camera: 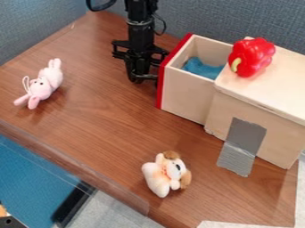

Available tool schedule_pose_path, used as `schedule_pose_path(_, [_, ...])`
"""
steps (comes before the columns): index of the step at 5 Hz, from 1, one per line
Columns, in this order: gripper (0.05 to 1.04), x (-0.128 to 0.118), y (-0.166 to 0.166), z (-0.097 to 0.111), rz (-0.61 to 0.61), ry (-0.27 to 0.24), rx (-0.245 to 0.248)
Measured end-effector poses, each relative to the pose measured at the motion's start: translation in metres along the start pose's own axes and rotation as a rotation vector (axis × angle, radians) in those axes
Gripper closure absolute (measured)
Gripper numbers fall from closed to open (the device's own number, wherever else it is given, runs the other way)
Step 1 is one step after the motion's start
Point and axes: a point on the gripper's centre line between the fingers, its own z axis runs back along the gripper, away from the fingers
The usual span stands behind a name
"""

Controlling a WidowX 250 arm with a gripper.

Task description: Open the drawer

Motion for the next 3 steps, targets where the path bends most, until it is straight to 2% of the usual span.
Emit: schedule_pose_path(3, [0.954,0.0046,0.0004,0.0059,-0.002,-0.011,0.000])
